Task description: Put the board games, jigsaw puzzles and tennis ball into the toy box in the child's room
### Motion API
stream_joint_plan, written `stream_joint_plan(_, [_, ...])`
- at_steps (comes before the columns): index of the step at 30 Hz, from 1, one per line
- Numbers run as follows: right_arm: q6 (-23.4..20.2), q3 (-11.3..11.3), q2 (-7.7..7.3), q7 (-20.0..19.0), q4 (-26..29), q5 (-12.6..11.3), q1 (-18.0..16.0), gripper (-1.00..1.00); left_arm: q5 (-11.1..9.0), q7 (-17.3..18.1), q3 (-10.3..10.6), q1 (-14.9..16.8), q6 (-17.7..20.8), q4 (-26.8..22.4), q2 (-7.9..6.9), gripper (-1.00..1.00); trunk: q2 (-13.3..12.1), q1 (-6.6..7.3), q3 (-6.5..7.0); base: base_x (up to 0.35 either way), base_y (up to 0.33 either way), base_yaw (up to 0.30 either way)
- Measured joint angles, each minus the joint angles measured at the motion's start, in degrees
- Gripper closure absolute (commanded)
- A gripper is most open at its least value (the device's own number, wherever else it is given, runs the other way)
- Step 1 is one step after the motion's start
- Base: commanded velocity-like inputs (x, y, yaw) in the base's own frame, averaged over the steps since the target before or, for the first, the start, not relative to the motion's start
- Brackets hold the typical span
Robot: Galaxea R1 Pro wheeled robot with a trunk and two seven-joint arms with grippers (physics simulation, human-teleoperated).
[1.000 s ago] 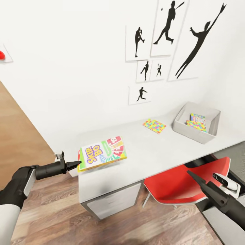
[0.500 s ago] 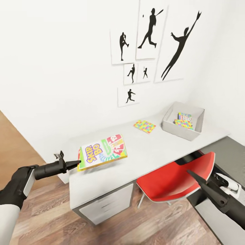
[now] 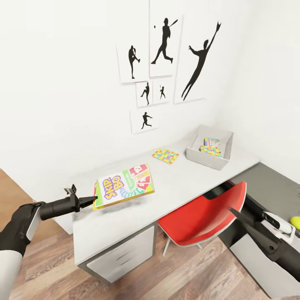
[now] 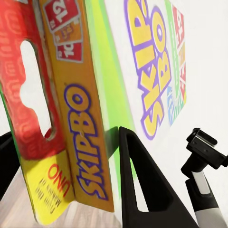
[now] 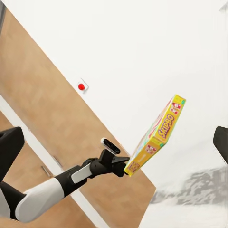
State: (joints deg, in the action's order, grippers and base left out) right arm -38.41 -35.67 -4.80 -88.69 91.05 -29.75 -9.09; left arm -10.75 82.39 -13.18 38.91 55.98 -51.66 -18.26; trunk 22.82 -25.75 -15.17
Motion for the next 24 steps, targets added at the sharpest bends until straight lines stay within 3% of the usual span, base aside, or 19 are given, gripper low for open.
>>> stream_joint_plan(24, [0.2,0.1,0.15,0.0,0.0,0.1,0.0,-1.00,0.1,0.1,-0.2,0.0,-0.4,0.0,-0.01,1.00,0.0,0.00,1.93,0.000,0.000,-0.189])
